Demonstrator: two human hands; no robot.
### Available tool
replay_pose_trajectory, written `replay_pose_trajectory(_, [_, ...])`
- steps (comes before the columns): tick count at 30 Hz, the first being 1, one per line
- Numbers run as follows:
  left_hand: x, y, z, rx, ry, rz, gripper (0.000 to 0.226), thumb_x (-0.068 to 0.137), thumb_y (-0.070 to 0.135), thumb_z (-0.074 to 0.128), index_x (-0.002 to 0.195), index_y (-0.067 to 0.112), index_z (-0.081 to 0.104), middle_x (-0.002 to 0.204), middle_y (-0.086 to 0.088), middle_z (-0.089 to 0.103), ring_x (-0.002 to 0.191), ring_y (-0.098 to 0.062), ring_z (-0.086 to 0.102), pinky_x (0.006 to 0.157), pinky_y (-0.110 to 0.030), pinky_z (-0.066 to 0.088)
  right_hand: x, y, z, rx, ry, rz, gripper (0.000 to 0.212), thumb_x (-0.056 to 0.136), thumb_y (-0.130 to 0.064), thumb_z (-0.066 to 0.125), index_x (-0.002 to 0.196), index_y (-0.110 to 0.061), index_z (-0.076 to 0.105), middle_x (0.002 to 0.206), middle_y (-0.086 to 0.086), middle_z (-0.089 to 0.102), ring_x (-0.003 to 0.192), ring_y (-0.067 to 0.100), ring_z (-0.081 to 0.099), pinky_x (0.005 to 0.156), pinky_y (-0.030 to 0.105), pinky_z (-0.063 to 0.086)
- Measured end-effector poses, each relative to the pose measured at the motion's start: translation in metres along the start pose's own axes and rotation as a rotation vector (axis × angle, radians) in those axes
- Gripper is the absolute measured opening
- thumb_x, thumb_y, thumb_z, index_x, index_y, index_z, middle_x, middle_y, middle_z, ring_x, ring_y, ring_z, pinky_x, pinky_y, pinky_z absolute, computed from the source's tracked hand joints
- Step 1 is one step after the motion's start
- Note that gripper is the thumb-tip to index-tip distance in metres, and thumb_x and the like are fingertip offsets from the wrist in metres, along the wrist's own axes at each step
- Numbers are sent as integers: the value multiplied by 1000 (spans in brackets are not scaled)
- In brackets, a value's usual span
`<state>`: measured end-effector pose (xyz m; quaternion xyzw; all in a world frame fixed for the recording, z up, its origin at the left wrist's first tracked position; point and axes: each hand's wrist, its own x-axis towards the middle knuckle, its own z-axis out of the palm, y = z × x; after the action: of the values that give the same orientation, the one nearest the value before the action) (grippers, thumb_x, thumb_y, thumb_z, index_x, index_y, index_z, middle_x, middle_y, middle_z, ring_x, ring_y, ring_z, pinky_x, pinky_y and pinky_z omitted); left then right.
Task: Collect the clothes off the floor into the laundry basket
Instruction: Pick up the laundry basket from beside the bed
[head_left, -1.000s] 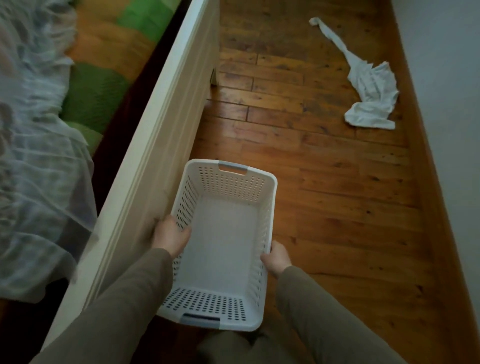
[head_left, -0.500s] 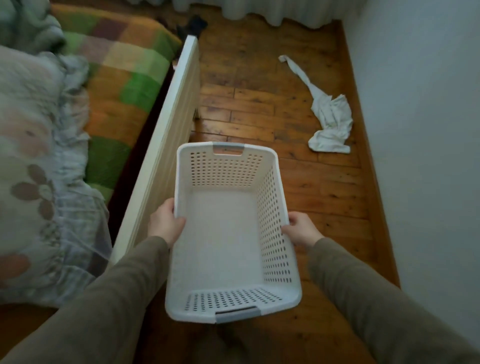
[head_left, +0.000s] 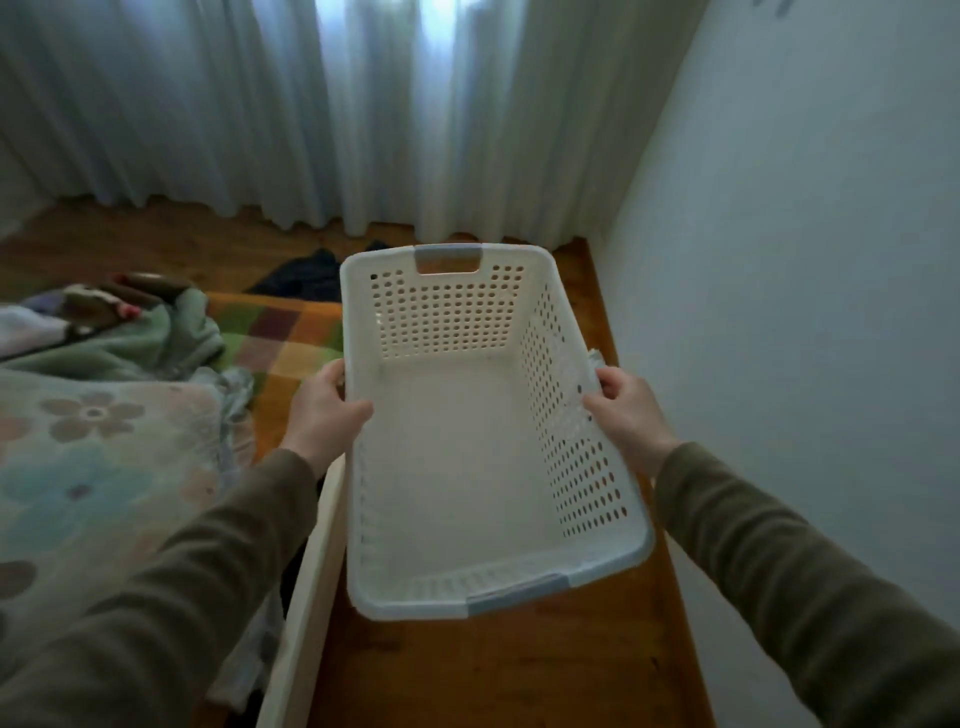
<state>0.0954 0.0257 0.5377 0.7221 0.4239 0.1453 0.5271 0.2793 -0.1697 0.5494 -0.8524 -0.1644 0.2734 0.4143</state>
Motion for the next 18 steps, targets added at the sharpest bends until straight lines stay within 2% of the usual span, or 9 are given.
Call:
replay_pose_trajectory(3, [-13,58,-25,-13,25,79,39,83,0,58,121,6,54,113,-12,63,102,-31,63,88,-45,53,-23,-52,-34,20,19,-43,8,91,-17,49,93,-14,56,94,15,68,84,37,69,77,53,57])
replay_pose_trajectory(8, [-26,141,-57,-62,29,184,33,82,4,60,115,9,58,111,-13,66,99,-31,66,83,-47,56,-56,-117,-81,31,52,-101,24,91,-8,47,110,3,56,103,22,64,93,37,65,86,53,53])
replay_pose_trajectory(14, [-24,208,-62,-54,61,244,26,80,2,59,106,5,63,105,-17,68,95,-34,67,85,-50,55,-66,-155,-132,33,68,-116,25,91,-3,44,110,6,56,102,22,64,86,32,65,77,42,55])
replay_pose_trajectory(18, [-11,251,-49,-59,98,264,27,78,0,57,105,-1,61,99,-17,66,92,-34,66,85,-46,55,-55,-170,-173,28,43,-172,21,89,2,44,102,9,58,90,20,64,75,28,65,69,36,56])
